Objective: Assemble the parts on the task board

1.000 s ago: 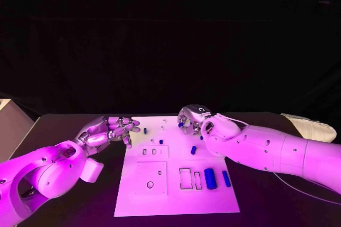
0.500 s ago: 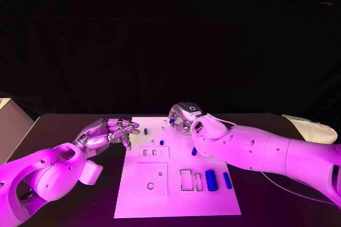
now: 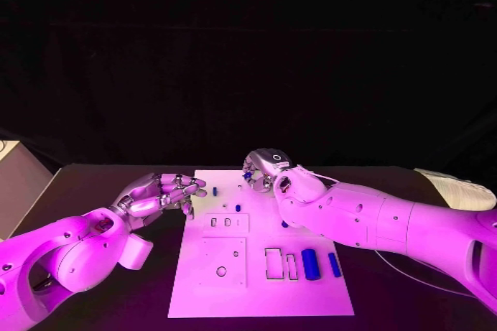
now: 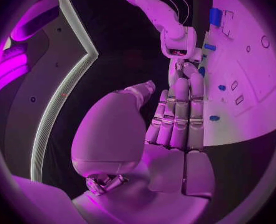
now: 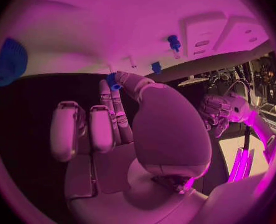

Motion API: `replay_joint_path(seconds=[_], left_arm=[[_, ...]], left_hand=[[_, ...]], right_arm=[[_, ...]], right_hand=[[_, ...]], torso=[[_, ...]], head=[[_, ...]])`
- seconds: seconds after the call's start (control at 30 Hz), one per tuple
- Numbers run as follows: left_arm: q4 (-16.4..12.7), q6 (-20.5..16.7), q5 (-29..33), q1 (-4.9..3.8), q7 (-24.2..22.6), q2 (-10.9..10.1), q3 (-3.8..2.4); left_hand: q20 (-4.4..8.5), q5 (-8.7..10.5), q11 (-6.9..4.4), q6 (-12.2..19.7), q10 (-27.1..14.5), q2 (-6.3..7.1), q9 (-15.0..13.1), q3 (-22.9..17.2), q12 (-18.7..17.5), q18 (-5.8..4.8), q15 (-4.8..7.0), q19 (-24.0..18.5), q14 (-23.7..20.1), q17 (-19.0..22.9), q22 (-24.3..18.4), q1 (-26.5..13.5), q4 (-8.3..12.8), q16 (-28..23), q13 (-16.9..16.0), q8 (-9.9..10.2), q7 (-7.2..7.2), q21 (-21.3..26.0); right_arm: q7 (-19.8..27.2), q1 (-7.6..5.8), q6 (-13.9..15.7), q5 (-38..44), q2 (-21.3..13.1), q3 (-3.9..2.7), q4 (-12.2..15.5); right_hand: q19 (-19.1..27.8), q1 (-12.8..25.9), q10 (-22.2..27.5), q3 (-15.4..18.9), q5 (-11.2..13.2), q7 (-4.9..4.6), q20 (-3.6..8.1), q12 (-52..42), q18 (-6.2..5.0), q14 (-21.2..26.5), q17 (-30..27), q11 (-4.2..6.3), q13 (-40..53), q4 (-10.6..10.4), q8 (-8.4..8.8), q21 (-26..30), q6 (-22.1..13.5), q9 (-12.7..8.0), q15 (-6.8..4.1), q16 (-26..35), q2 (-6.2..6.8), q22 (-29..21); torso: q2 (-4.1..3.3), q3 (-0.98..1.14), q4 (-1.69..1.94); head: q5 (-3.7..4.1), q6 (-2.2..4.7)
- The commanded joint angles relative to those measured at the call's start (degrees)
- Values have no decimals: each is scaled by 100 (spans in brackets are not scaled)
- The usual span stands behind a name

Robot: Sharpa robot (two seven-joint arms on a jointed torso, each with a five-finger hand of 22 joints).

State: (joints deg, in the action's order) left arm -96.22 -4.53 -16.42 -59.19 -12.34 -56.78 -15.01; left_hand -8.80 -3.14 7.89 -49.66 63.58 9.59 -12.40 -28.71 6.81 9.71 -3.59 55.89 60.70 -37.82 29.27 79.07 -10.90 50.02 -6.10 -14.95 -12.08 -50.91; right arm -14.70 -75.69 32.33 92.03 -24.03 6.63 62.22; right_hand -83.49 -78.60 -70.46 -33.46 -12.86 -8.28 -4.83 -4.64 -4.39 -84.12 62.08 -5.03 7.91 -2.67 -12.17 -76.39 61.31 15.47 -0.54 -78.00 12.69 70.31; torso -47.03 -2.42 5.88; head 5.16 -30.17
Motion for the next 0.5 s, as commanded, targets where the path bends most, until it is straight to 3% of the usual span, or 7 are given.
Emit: replay_joint_path(seconds=[0.03, 0.5], left_arm=[[-13, 68, -25, -2, -7, 16, -6], [-20, 71, -77, -4, 15, 39, -8]], left_hand=[[-7, 4, 0, 40, -19, 14, -5, -23, 33, 75, -6, -27, -48, 5, 6, -12, -5, -29, -10, -5, 14, -25], [-7, 4, 0, 40, -19, 14, -5, -23, 33, 75, -6, -27, -48, 5, 6, -12, -5, -29, -10, -5, 14, -25]], right_arm=[[50, -7, -46, 11, 43, -4, -41], [116, -13, -176, -17, 222, -5, -269]], right_hand=[[-5, -11, -77, -25, -39, -8, -5, 5, 61, -112, -1, 85, 12, 4, -4, -28, -51, 11, -16, -32, 38, 12], [24, 24, -30, -42, -39, -26, -19, 43, 50, -100, -50, 64, 16, 7, 9, 8, -103, 35, 1, -20, 60, -37]], torso=[[-9, 3, -1], [-28, -8, 0]], head=[[-20, 7], [-38, 25]])
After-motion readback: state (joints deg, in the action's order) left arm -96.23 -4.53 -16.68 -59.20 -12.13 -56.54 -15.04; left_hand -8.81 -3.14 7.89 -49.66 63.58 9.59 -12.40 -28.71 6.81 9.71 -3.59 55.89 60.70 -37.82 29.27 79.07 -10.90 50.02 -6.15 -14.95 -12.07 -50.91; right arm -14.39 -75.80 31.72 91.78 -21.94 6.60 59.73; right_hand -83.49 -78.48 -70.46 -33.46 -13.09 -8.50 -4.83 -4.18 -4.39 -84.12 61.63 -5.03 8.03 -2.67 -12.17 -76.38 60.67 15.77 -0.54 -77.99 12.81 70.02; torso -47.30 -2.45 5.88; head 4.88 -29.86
